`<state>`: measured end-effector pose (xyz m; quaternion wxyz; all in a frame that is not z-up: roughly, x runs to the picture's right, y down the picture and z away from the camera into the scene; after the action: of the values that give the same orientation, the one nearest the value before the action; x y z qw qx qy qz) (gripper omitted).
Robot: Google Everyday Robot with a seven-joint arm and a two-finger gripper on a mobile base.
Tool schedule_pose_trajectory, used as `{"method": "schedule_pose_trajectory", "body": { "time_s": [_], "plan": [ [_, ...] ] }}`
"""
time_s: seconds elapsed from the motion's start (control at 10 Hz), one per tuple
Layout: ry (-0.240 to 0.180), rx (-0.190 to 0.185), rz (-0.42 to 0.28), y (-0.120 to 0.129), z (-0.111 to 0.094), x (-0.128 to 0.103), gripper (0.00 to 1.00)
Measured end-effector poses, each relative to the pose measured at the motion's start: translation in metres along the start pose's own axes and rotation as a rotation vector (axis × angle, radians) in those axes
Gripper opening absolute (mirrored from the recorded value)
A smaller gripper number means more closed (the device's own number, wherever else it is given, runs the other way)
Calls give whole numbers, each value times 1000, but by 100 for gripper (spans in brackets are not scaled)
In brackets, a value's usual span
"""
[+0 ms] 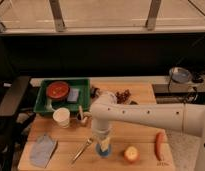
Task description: Stack cups into tray
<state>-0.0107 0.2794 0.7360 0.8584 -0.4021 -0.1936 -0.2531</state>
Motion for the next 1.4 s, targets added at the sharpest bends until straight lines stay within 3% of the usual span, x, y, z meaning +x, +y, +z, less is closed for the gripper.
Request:
{"method": "schedule_pose_trajectory", "body": {
  "time_s": [0.3, 0.5, 0.6, 1.0, 1.2, 1.4],
  "plan": [
    [-16, -13, 21, 8, 9, 5, 21],
    [5, 10, 8, 3, -5, 3, 2],
    [18, 20, -1, 1, -15, 2, 0],
    [103, 105, -80, -32, -92, 6, 0],
    [130, 164, -134, -66, -144, 8, 0],
    [141, 210, -196, -101, -177, -5, 0]
  ]
}}
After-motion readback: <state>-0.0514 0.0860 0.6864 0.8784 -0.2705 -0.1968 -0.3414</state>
